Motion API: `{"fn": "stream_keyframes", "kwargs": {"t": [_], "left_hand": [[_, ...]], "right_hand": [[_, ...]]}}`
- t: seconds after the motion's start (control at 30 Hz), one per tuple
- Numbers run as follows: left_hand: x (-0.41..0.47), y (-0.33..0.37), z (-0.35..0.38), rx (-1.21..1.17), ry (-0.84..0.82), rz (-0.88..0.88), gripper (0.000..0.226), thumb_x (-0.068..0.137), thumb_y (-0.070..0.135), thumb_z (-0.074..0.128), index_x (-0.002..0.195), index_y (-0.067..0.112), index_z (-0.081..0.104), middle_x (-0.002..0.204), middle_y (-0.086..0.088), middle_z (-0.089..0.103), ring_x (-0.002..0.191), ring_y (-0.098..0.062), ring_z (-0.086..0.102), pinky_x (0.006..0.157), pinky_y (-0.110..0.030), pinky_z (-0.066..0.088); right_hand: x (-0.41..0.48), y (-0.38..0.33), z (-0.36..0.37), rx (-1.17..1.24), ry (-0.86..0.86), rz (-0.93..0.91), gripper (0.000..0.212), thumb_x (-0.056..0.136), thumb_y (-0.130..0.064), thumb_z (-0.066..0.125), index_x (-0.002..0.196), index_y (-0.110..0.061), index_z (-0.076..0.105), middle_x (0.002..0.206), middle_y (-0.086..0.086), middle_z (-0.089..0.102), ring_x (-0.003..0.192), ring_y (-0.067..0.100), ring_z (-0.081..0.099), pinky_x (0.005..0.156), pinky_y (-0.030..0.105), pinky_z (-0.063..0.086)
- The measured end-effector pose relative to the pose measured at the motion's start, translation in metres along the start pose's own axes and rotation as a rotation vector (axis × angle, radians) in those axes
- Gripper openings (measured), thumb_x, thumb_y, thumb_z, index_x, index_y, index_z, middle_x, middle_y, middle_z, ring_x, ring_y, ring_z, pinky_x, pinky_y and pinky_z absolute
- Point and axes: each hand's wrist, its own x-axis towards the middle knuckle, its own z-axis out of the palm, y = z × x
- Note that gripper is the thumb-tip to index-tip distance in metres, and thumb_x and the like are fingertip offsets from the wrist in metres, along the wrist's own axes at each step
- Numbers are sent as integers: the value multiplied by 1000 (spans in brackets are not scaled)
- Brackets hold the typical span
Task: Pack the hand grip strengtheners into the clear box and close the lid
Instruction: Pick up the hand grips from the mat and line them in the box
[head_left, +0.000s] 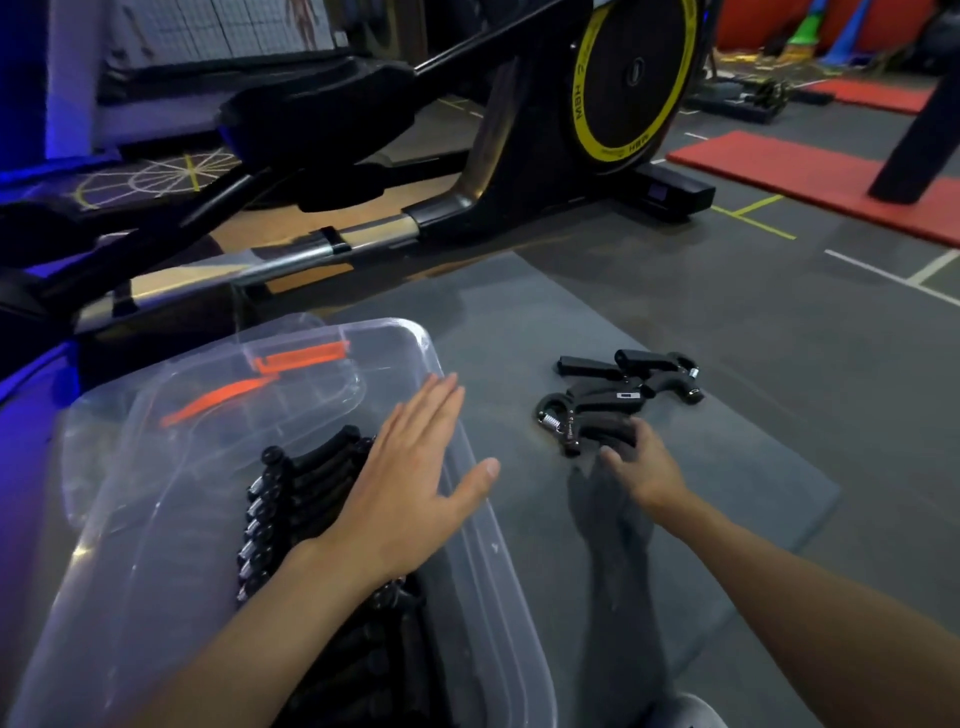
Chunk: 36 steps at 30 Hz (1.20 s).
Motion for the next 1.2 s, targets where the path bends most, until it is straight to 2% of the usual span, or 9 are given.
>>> {"fn": "stream_keyframes", "kwargs": {"t": [0.17,0.27,0.33,0.4,0.57,0.73,0.93,1.03,1.2], "left_hand": [[-1,-1,5,-80,24,0,82,89,63,31,156,20,15,163,14,5,147,5,-7,123,-34,6],[-2,1,4,-83,17,-8,81,89,63,30,156,21,14,163,15,4,146,6,-9,123,-33,5],[-3,1,3,-76,13,-9,81,89,63,30,156,21,14,163,15,4,146,6,-9,123,-33,5],[-3,2,2,-69,4,-9,82,89,63,30,156,21,13,163,14,3,146,6,-9,123,-33,5],[-2,3,-1,-43,-18,-15,83,87,64,27,156,20,12,163,14,2,145,7,-11,123,-33,3],[-2,5,-2,-39,-17,-28,84,86,64,28,156,20,14,164,13,4,146,6,-10,123,-32,3],[-3,7,-2,-38,-33,-48,83,86,63,28,156,22,12,163,16,2,145,8,-11,123,-33,3],[-3,6,-1,-45,-34,-54,81,87,62,29,156,23,12,163,17,1,145,9,-11,123,-35,4],[-2,5,1,-78,-21,-60,82,87,63,30,156,24,13,163,18,3,145,9,-9,124,-38,6]], "right_hand": [[-15,-3,7,-108,58,-32,50,84,-45,66,122,-19,49,92,-1,65,102,29,62,91,43,45],[-17,-2,10,-228,116,-94,66,77,-51,72,131,-21,46,123,2,55,123,26,47,100,43,37],[-13,0,9,-277,29,-76,95,71,-54,77,147,-20,30,147,2,37,137,24,32,108,46,30],[-12,3,9,-247,-60,-46,110,67,-54,81,151,-17,20,154,2,31,142,22,30,112,46,30],[-20,7,15,-339,11,-67,98,69,-51,78,146,-16,28,144,5,42,134,25,39,108,42,32],[-27,1,22,-381,-46,-64,119,62,-72,71,153,-20,13,154,3,31,143,21,27,113,43,22],[-26,-4,24,-368,-14,-45,116,65,-73,68,153,-21,13,154,2,32,143,18,26,111,41,22],[-26,-7,26,-333,2,-31,108,66,-68,72,147,-18,23,148,3,40,139,19,33,108,42,26],[-29,-7,21,-138,0,-56,86,54,-52,87,117,-11,44,124,9,57,119,31,51,91,40,45]]}}
